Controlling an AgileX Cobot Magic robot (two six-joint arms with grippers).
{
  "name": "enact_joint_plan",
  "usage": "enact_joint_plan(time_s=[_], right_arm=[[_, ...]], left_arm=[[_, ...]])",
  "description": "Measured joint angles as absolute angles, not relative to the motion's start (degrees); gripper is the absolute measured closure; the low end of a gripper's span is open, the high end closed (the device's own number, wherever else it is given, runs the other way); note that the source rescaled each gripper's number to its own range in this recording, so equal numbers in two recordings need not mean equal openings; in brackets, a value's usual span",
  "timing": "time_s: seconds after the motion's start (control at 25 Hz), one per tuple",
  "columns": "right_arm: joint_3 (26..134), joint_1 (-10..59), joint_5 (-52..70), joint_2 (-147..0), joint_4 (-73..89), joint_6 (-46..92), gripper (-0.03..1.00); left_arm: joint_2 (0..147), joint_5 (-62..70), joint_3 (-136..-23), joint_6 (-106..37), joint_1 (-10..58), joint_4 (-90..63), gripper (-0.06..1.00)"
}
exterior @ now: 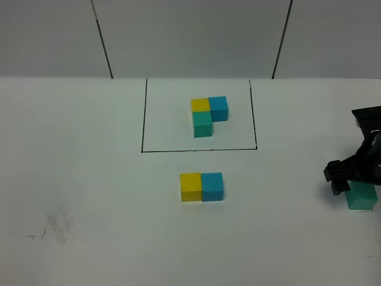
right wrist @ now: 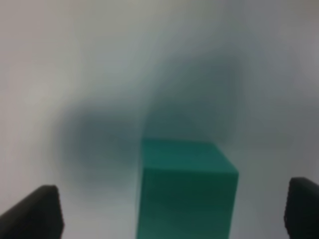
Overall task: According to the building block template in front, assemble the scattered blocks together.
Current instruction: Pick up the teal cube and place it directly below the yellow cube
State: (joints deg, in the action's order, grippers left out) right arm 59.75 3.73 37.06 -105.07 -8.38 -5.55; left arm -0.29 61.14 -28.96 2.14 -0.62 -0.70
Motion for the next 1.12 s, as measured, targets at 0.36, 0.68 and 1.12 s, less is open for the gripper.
enact_joint_plan(time_s=[0.36, 0.68, 1.12], right_arm=[[55.9, 2.3, 32.0, -106.0, -7.9, -5.4, 0.13], [55.9, 2.0, 31.1, -106.2, -7.4, -5.4, 0.21], [55.8, 2.0, 31.0, -106.2, -7.2, -4.3, 0.62]], left_arm=[[-0.3, 61.1, -29.0, 2.1, -0.6, -0.7, 0.2], [-0.3, 61.1, -29.0, 2.1, -0.6, -0.7, 0.2], [-0.3, 61.1, -29.0, 2.1, -0.6, -0.7, 0.2]])
